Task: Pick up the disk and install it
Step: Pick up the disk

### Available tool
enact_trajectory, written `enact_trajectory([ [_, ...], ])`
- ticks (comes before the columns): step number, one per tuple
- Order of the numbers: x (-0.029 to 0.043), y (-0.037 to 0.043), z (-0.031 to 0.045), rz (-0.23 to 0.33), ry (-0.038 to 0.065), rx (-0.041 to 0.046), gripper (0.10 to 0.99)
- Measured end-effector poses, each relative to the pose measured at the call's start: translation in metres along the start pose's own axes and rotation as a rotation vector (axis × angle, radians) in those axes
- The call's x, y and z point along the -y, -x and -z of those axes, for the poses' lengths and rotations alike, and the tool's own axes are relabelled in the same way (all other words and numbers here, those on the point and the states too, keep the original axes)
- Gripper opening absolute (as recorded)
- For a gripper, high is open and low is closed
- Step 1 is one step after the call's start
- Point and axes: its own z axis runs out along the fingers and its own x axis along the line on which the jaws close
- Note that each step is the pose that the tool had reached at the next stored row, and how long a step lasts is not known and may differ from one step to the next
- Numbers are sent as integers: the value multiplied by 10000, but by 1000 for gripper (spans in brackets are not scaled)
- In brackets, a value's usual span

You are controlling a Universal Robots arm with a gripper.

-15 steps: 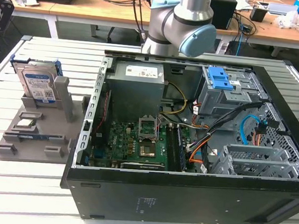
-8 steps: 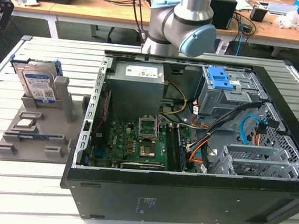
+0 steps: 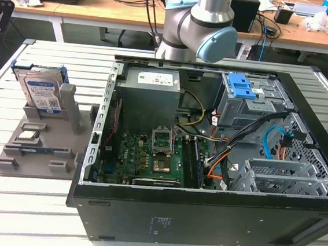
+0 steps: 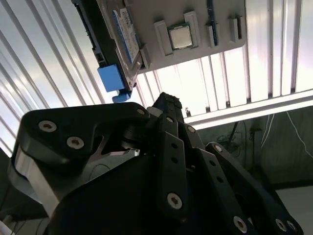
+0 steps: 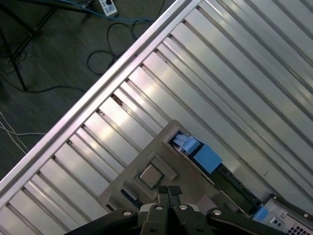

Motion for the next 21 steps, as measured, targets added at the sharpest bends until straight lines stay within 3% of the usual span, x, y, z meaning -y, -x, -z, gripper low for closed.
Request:
enact_trajectory([
  [12, 0, 0, 0, 1378, 34, -41, 106],
  [15, 0, 0, 0, 2056, 51, -61, 106],
  [21, 0, 0, 0, 2825, 69, -84, 106],
])
